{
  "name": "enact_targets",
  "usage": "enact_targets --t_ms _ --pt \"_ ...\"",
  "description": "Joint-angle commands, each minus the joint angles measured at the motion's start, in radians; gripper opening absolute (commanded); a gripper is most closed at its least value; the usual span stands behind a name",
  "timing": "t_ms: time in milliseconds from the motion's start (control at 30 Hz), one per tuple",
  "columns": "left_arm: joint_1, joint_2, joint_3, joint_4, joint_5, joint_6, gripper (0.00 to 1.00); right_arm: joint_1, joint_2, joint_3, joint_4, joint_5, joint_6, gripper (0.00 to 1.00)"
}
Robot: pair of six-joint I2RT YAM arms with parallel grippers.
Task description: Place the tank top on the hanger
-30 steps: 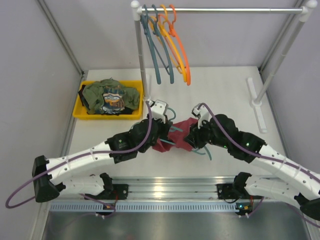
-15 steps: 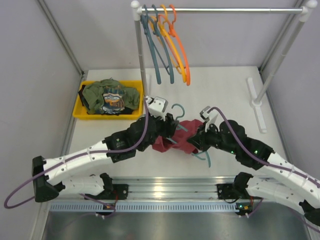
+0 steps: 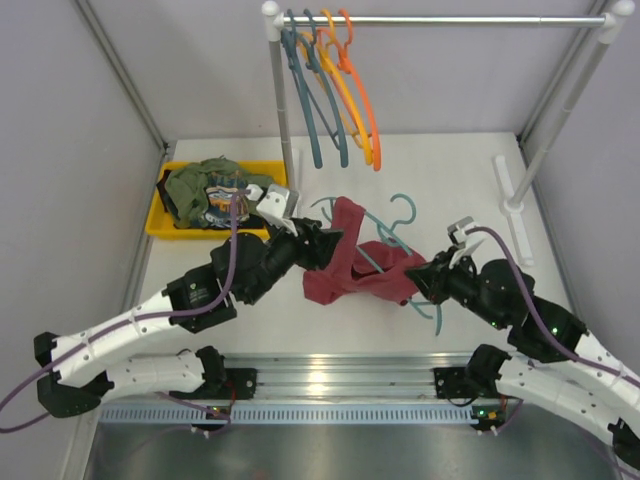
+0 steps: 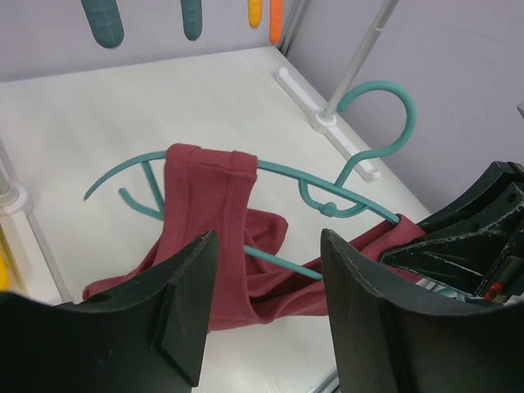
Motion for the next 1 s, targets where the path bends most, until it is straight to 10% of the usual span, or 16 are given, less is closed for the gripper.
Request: enact_targets --t_ms 0,600,967 --pt "-0.004 -0.019 0.058 -0.002 0.016 0.017 0.58 -0.002 -0.036 0.106 -0.043 0.138 0.012 0.00" --pt "-0.004 -0.027 0.126 -0.031 0.059 0.047 0.57 -0.042 0.358 0.664 -0.221 0.477 -0.065 0.00" --pt "-0.004 -0.068 0.134 -0.073 0.048 0.064 0.57 -0.581 0.541 0.963 -0.258 -0.050 -0.124 0.00"
